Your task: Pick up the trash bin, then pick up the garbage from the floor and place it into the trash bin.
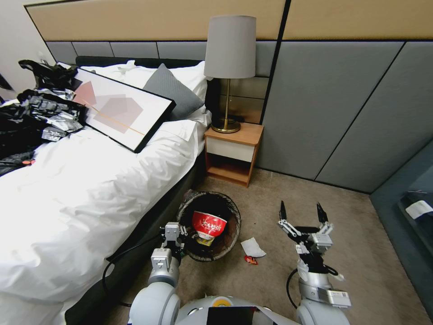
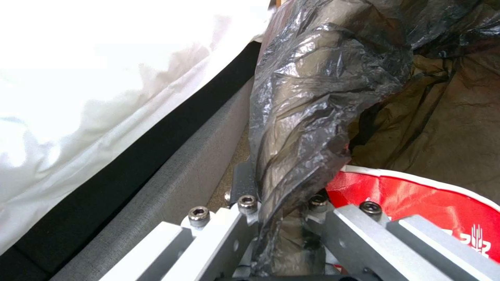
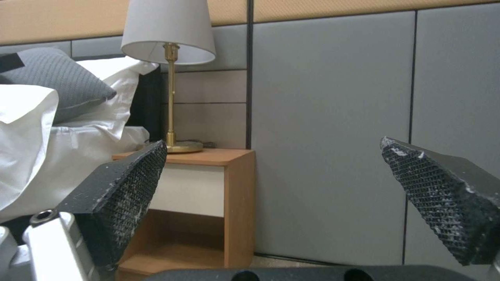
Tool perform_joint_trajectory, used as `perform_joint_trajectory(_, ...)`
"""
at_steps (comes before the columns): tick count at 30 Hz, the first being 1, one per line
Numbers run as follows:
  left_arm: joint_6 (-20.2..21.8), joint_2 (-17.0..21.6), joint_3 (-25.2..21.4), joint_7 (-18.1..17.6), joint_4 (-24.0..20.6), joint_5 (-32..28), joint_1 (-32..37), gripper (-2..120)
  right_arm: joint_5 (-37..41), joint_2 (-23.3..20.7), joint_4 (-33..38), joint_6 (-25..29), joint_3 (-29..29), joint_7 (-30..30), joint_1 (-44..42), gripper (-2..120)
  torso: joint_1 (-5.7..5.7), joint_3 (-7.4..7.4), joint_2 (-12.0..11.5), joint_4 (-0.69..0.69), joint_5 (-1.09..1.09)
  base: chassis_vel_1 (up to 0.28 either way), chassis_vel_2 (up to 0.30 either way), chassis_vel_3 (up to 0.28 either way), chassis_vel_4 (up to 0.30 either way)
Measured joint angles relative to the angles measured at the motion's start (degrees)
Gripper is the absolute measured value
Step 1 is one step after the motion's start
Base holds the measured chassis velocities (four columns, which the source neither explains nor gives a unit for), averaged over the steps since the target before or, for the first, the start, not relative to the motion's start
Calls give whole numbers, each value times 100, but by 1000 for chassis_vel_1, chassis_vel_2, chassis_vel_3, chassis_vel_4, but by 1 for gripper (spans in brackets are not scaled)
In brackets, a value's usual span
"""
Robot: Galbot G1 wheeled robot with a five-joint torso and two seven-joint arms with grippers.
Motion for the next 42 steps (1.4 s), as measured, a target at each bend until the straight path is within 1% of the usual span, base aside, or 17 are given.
perform_joint_trajectory(17,-1,7,-9,-10,-4,-23,-28,0,130,-76,6,-322,-74,-116,191,100,0,0,0,0,0,0,0,0,0)
perform_joint_trajectory(19,-1,11,-22,-13,-4,-23,-22,0,310,-219,11,-728,-58,-252,287,100,0,0,0,-2,0,0,0,0,0)
perform_joint_trajectory(20,-1,11,-30,-13,-7,-26,-18,0,374,-277,10,-914,-70,-269,347,100,0,0,0,-1,0,0,0,0,0)
perform_joint_trajectory(21,-1,11,-45,-16,-19,-32,-15,0,454,-379,-35,-1229,-108,-291,486,100,0,0,0,-1,-1,0,0,0,0)
perform_joint_trajectory(22,-1,11,-45,-16,-19,-32,-15,0,454,-379,-35,-1229,-108,-291,486,100,0,0,0,-1,-1,0,0,0,0)
perform_joint_trajectory(24,-1,12,-62,-19,-33,-35,-14,0,515,-494,-152,-1504,-151,-334,630,100,0,0,0,0,0,0,0,0,0)
perform_joint_trajectory(25,-1,12,-62,-19,-33,-35,-14,0,515,-494,-152,-1504,-151,-334,630,100,0,0,0,0,0,0,0,0,0)
perform_joint_trajectory(27,2,7,-73,-21,-60,-42,-9,0,676,-766,-535,-2223,-273,-479,1025,100,0,0,0,1,1,0,0,0,0)
perform_joint_trajectory(28,2,7,-73,-21,-60,-42,-9,0,676,-766,-535,-2223,-273,-479,1025,100,0,0,0,1,1,0,0,0,0)
perform_joint_trajectory(30,5,-17,-70,-27,-76,-43,-9,0,827,-974,-1069,-2903,-426,-518,1403,100,1,0,0,0,2,0,0,0,0)
perform_joint_trajectory(31,7,-28,-67,-29,-83,-41,-6,0,830,-1071,-1433,-3087,-493,-572,1583,100,1,1,0,1,1,0,0,0,0)
perform_joint_trajectory(32,7,-28,-67,-29,-83,-41,-6,0,830,-1071,-1433,-3087,-493,-572,1583,100,1,1,0,1,1,0,0,0,0)
perform_joint_trajectory(35,12,-37,-76,-30,-95,-34,-2,0,758,-1257,-2247,-3225,-665,-725,1876,100,1,0,0,0,0,0,0,0,0)
perform_joint_trajectory(36,12,-37,-76,-30,-95,-34,-2,0,758,-1257,-2247,-3225,-665,-725,1876,100,1,0,0,0,0,0,0,0,0)
perform_joint_trajectory(39,13,-47,-61,-30,-86,-20,-3,0,734,-1381,-2747,-3238,-858,-870,2031,100,1,0,0,0,0,0,0,0,0)
perform_joint_trajectory(42,13,-52,-34,-25,-73,-8,-5,0,689,-1416,-2980,-3231,-975,-924,2107,100,1,0,0,0,0,0,0,0,0)
